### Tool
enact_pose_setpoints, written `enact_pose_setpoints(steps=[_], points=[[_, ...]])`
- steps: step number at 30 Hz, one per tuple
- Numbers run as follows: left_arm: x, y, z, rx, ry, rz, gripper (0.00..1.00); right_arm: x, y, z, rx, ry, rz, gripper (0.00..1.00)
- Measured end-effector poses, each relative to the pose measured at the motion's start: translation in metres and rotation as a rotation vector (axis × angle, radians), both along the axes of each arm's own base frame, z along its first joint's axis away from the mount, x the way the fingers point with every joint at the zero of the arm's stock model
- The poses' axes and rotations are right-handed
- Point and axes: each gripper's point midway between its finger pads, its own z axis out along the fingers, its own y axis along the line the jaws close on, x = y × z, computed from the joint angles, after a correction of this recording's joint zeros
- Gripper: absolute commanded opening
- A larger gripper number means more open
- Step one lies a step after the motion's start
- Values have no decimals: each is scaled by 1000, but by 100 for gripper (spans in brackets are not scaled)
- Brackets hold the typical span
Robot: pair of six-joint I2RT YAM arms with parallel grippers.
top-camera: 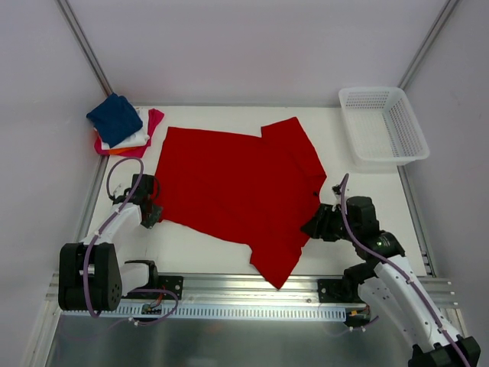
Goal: Fold and stack the t-shirts
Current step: Fold the tshirt
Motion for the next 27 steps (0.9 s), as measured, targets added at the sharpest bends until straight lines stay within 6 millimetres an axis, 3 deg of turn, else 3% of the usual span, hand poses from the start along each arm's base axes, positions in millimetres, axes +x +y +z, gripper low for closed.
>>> enact_pose_setpoints(steps=[5, 11, 27], points=[[2, -1, 0, -3, -6, -1, 0, -25, 5, -19, -18, 92, 55, 50], [2, -1, 0, -3, -7, -1, 0, -40, 9, -33, -42, 168, 96, 48], [2, -1, 0, -3, -7, -1, 0, -84, 18, -43, -62, 256, 175, 47]])
